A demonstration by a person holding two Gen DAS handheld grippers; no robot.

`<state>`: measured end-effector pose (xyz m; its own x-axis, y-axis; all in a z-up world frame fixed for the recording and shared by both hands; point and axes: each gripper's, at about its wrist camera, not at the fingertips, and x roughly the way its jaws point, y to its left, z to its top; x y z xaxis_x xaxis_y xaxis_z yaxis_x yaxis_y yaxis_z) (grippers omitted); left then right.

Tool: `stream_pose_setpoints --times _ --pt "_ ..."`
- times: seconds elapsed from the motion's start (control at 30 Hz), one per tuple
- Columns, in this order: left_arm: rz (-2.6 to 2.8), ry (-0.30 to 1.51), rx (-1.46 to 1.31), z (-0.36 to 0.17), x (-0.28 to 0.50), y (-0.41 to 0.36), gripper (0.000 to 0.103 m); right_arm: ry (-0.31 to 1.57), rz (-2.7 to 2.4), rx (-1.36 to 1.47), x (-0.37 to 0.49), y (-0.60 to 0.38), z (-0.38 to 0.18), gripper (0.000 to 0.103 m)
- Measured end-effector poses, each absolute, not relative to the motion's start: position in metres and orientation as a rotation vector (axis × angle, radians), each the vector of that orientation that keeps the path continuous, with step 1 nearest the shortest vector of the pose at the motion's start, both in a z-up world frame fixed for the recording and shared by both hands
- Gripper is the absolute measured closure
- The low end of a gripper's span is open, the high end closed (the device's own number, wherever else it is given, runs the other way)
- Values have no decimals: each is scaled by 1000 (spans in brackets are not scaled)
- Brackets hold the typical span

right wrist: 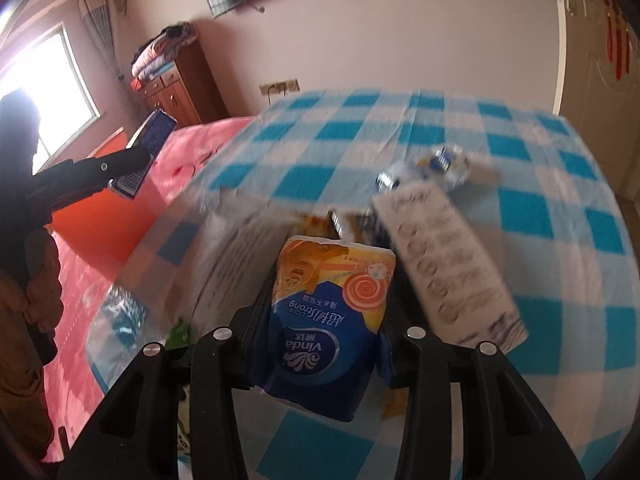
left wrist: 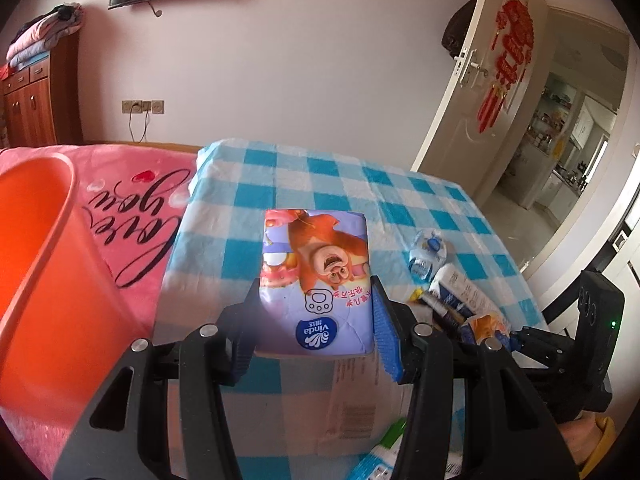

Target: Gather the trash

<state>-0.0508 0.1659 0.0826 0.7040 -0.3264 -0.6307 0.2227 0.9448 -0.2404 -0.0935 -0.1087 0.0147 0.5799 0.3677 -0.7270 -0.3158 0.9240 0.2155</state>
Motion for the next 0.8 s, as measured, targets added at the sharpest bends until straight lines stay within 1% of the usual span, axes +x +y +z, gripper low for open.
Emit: stream_pose_setpoints --times 0.03,0.1,0.2,0.5,0.67,0.8 --pt "-309 736 -151 79 -53 166 51 871 403 66 -94 -108 13 53" --pt "-308 743 -147 73 -58 165 51 870 404 80 -97 -109 11 44" --pt "-303 749 -152 66 -65 168 51 852 415 93 -104 -110 16 35" --pt "-298 758 -138 57 -88 173 51 826 590 23 -149 -69 31 33" --pt "-304 758 -125 57 -99 174 51 876 662 -98 -169 -31 14 33" --pt "-304 760 -128 56 -108 180 51 894 648 -149 -171 -21 1 33"
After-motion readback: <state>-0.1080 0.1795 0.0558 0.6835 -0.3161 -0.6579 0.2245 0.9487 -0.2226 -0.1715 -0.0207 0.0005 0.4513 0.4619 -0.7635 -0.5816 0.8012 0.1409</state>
